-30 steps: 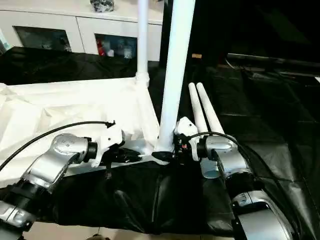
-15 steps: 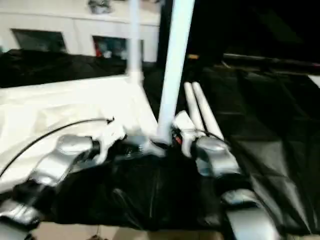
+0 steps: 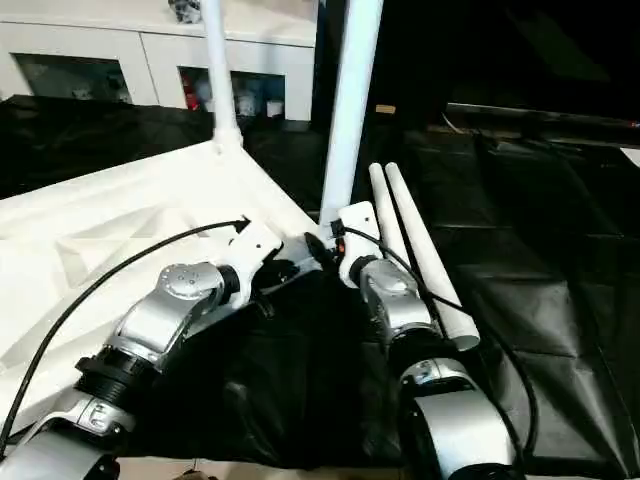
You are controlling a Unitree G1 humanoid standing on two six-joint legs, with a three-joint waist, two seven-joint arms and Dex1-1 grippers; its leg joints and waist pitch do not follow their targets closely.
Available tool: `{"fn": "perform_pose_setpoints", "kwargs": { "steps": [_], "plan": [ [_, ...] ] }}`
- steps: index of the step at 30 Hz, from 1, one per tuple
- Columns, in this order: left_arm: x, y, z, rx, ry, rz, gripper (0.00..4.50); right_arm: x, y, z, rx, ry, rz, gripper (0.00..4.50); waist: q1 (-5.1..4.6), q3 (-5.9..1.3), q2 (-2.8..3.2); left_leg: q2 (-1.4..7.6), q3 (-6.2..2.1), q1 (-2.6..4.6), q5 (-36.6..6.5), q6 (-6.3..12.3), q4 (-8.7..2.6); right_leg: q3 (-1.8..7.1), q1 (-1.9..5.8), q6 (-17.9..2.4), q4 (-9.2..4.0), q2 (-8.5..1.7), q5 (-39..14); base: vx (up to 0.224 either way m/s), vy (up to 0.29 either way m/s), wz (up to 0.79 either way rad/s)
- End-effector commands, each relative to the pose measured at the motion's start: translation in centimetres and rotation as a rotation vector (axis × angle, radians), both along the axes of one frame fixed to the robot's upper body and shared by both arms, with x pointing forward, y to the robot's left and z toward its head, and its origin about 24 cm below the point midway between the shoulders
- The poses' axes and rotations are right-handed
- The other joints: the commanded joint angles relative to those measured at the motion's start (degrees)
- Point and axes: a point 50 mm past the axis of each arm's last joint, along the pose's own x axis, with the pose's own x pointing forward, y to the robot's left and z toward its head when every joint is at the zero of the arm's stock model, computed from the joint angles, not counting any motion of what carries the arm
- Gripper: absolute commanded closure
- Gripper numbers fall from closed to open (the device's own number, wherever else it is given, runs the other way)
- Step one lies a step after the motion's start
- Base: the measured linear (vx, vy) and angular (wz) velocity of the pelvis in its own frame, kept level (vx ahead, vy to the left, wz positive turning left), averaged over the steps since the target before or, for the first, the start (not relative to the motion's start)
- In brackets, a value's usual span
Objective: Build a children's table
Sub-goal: Rotate leg to tighten
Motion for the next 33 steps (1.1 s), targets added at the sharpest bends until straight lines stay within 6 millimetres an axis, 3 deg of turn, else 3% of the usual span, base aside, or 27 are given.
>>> {"fn": "perform_pose_setpoints", "kwargs": {
  "steps": [1, 4, 8, 11, 19, 23, 26, 31, 32, 33],
  "plan": [
    [-0.1, -1.2, 1.7, -0.053, -0.071, -0.096, 4.50, -0.3, 1.5, 0.1, -0.056, -0.035, 0.128, 0.61, 0.14, -4.44, 0.27, 0.64, 0.24, 1.03, -10.2, 3.00, -3.64, 0.82, 2.99, -14.6, -3.17, -2.18, -3.8, 0.000, 0.000, 0.00],
    [-1.0, -0.8, 1.3, -0.040, -0.044, -0.206, 4.50, -0.6, 0.5, 0.2, -0.068, -0.056, 0.199, 0.60, 0.08, -4.31, 0.11, 0.74, 0.21, 1.13, -12.5, 2.59, -3.75, 0.85, 3.02, -14.1, -3.54, -2.33, -7.4, 0.000, 0.000, 0.00],
    [-1.6, -0.4, 1.0, -0.031, -0.018, -0.271, 4.50, -0.8, -0.2, 0.3, -0.076, -0.068, 0.260, 0.60, 0.11, -4.16, 0.43, 0.91, 0.34, 1.39, -13.6, 2.27, -3.81, 0.98, 2.61, -14.5, -3.54, -2.21, -7.6, 0.000, 0.000, 0.00],
    [-2.3, 0.5, 0.8, -0.011, 0.015, -0.374, 4.50, -1.4, -1.3, 0.2, -0.096, -0.057, 0.387, 0.60, 0.15, -4.09, 0.26, 0.88, 0.17, 1.19, -15.0, 2.01, -4.02, 0.90, 2.85, -14.2, -3.64, -2.24, -9.3, 0.000, 0.000, 0.00],
    [-3.4, 2.1, 0.6, 0.007, 0.081, -0.501, 4.50, -3.8, -3.0, -0.1, -0.093, 0.009, 0.719, 0.60, 0.65, -4.10, 0.18, 1.12, 0.21, 1.30, -14.0, 3.11, -3.92, 0.95, 2.83, -14.6, -3.45, -2.29, -8.7, 0.000, 0.000, 0.00],
    [-3.6, 2.6, 0.4, 0.015, 0.101, -0.527, 4.50, -4.3, -3.3, -0.1, -0.107, 0.027, 0.783, 0.60, 0.80, -3.97, 0.28, 1.08, 0.21, 1.37, -15.0, 2.62, -4.02, 0.90, 2.71, -14.6, -3.63, -2.25, -10.3, 0.000, 0.000, 0.00],
    [-3.8, 3.2, 0.2, 0.036, 0.121, -0.552, 4.50, -4.7, -3.5, -0.1, -0.116, 0.040, 0.832, 0.89, 0.89, -3.92, 0.10, 1.10, 0.18, 1.38, -16.0, 1.98, -4.11, 0.99, 2.64, -13.9, -3.74, -2.36, -12.6, 0.000, 0.000, 0.00],
    [-3.7, 3.6, 0.1, 0.050, 0.129, -0.552, 4.50, -5.1, -3.0, -0.2, -0.107, 0.058, 0.866, 1.31, 1.01, -4.04, 0.10, 1.07, 0.17, 1.44, -15.2, 1.70, -4.10, 1.01, 2.61, -13.9, -3.63, -2.27, -11.6, 0.000, 0.000, 0.00],
    [-3.7, 3.6, 0.1, 0.050, 0.126, -0.546, 4.50, -5.2, -2.9, -0.3, -0.101, 0.061, 0.868, 1.31, 1.03, -4.03, 0.01, 1.09, 0.16, 1.48, -15.0, 1.75, -4.11, 1.00, 2.58, -14.0, -3.59, -2.29, -11.4, 0.000, 0.000, 0.00],
    [-3.7, 3.6, 0.0, 0.051, 0.124, -0.543, 4.50, -5.2, -2.8, -0.4, -0.098, 0.064, 0.871, 1.41, 1.00, -4.06, -0.48, 1.07, 0.27, 1.47, -14.9, 1.88, -4.03, 1.01, 2.57, -14.0, -3.66, -2.28, -11.4, 0.000, 0.000, 0.00]
  ]
}}
